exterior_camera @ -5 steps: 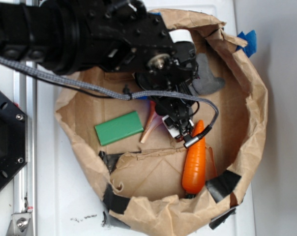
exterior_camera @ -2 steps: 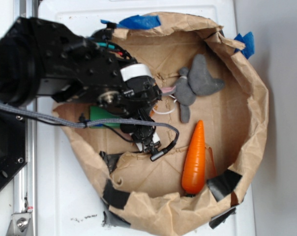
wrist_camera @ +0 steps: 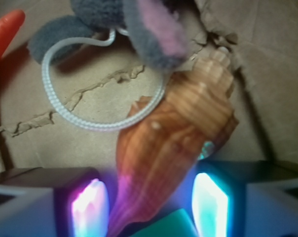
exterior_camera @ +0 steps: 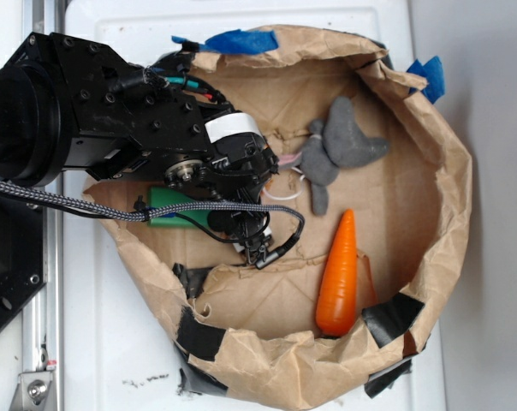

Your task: Grab the shell.

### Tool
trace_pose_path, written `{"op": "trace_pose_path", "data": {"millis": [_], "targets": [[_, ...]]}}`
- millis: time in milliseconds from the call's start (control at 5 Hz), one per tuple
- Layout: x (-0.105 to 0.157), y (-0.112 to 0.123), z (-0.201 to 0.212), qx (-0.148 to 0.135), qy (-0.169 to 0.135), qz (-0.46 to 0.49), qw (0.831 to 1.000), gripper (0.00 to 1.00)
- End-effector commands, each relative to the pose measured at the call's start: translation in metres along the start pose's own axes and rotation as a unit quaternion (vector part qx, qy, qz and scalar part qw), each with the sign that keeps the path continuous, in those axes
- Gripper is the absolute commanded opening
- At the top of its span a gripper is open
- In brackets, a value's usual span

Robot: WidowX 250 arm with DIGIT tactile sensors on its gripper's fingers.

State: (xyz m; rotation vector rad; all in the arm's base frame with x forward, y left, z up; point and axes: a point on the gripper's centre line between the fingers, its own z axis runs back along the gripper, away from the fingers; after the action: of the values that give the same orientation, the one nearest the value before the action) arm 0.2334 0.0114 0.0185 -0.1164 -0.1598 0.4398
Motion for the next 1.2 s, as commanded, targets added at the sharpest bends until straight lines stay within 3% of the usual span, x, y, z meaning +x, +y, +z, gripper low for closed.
{"op": "trace_pose_path", "data": {"millis": [0,400,800,1000], "targets": [[0.002,0.0,0.008,-0.01,-0.006,0.002,1.0,0.0],[0.009,-0.017,0.03,-0.045,0.019,0.025,0.998,0.0],[0.023,-0.021,0.07,-0.045,0.006,-0.02,0.999,0.0],[0.029,-0.024,0.098,0.0,0.001,-0.025,1.0,0.0]]}}
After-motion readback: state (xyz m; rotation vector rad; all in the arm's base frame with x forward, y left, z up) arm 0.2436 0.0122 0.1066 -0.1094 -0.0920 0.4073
